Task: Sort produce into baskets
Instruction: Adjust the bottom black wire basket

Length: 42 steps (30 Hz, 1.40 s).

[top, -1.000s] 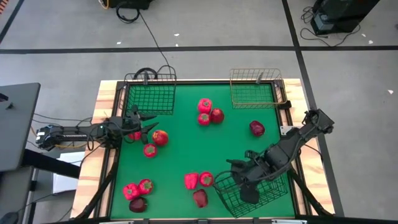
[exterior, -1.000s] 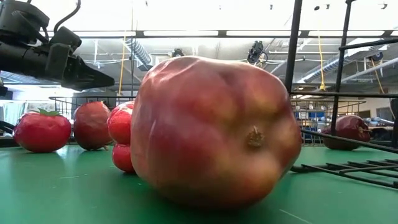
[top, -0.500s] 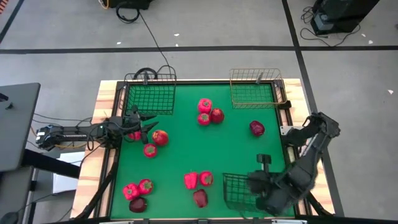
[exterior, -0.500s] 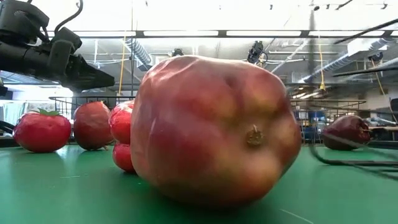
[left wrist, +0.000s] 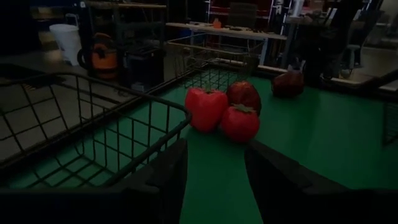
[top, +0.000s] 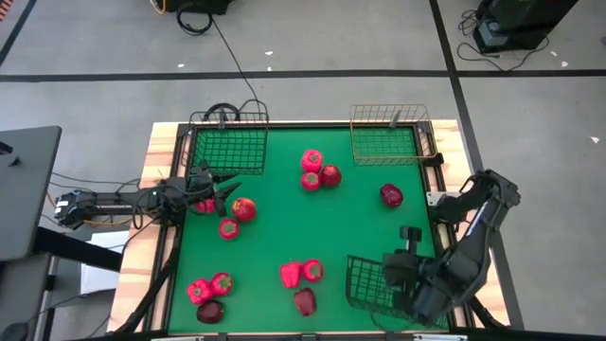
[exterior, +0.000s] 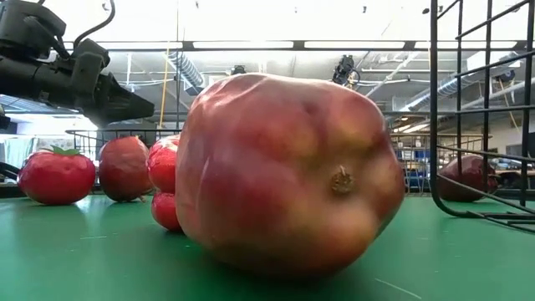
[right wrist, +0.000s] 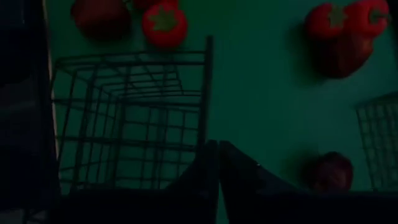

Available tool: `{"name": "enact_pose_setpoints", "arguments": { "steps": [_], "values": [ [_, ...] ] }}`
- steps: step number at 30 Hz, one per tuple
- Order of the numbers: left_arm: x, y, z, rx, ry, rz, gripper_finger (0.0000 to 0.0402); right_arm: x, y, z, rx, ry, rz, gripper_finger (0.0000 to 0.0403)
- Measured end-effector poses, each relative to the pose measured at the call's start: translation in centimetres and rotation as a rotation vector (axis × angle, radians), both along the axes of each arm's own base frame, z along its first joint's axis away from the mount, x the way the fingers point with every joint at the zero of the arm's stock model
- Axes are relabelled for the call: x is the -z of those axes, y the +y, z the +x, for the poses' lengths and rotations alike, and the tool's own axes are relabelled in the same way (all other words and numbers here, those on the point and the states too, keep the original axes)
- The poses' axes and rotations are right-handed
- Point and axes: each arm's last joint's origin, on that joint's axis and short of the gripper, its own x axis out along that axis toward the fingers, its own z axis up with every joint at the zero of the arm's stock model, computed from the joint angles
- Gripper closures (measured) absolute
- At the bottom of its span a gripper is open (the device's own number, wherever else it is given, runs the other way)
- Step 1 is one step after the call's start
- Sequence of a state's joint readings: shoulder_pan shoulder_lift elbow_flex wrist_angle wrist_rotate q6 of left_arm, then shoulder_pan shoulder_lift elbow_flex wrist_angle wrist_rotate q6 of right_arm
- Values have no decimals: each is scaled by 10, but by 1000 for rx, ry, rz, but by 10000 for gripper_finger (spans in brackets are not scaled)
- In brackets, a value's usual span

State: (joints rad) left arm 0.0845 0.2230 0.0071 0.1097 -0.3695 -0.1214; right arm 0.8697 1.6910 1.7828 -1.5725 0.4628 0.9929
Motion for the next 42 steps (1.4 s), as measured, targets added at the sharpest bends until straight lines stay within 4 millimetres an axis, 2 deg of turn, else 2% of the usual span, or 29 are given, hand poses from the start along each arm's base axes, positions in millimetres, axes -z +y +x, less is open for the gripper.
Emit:
{"name": "enact_pose_setpoints", "arguments": {
  "steps": [8, 13, 21, 31, 34, 37, 42],
  "values": [
    [4, 0, -1, -2, 33, -25, 236, -13, -17, -2, 118, 94, 205, 264],
    [5, 0, -1, -3, 35, -42, 236, -10, -17, 2, 145, 173, 266, 240],
    [6, 0, 0, 2, 46, -43, 236, -8, -16, 2, 188, 211, 311, 271],
    [13, 0, 3, 0, 118, -59, 236, 16, -16, 1, 208, 289, 252, 300],
    [15, 0, 4, -5, 133, -78, 236, 16, -17, 1, 204, 285, 247, 329],
    [17, 0, 5, -8, 147, -89, 236, 16, -17, 1, 173, 291, 235, 381],
    [19, 0, 6, -14, 164, -99, 236, 16, -18, 2, 155, 254, 197, 384]
  ]
}}
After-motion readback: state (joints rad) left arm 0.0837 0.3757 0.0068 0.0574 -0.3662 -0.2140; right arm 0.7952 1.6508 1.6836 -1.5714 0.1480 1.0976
